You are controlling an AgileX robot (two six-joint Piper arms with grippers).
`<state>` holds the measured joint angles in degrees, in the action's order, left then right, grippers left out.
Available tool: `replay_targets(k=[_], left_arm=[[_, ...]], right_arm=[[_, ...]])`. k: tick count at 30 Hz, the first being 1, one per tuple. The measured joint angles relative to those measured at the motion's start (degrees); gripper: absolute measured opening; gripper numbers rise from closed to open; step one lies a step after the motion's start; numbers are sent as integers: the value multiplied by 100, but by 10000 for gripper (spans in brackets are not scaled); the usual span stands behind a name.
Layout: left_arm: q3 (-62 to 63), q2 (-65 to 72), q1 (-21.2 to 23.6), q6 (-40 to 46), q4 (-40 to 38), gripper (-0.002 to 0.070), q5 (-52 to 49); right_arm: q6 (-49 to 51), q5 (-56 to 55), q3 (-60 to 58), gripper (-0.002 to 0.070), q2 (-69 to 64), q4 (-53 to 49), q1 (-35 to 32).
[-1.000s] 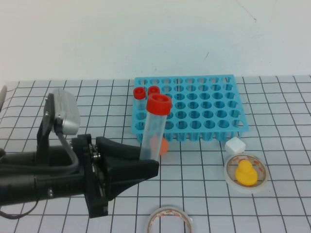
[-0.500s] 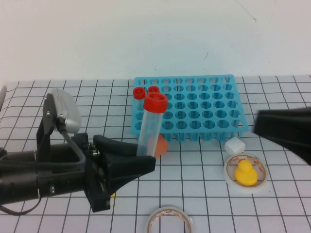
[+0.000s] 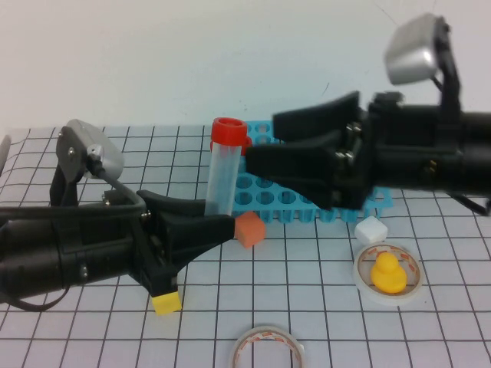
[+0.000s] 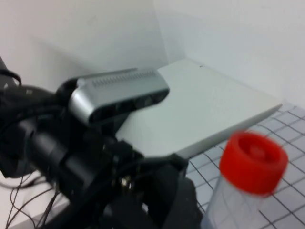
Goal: Place the test tubes
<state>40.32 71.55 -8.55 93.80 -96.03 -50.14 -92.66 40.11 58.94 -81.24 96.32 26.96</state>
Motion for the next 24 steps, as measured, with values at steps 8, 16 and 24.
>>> replay_targets(k=[8, 16, 24], left_arm=[[0, 0, 0, -25, 0, 211, 24], [0, 0, 0, -25, 0, 211, 61], [0, 0, 0, -25, 0, 211, 206]], right_arm=[[485, -2, 924, 571, -857, 12, 110], [569, 435, 1109, 571, -1163, 26, 118], [581, 676, 1151, 507, -1222, 26, 159]])
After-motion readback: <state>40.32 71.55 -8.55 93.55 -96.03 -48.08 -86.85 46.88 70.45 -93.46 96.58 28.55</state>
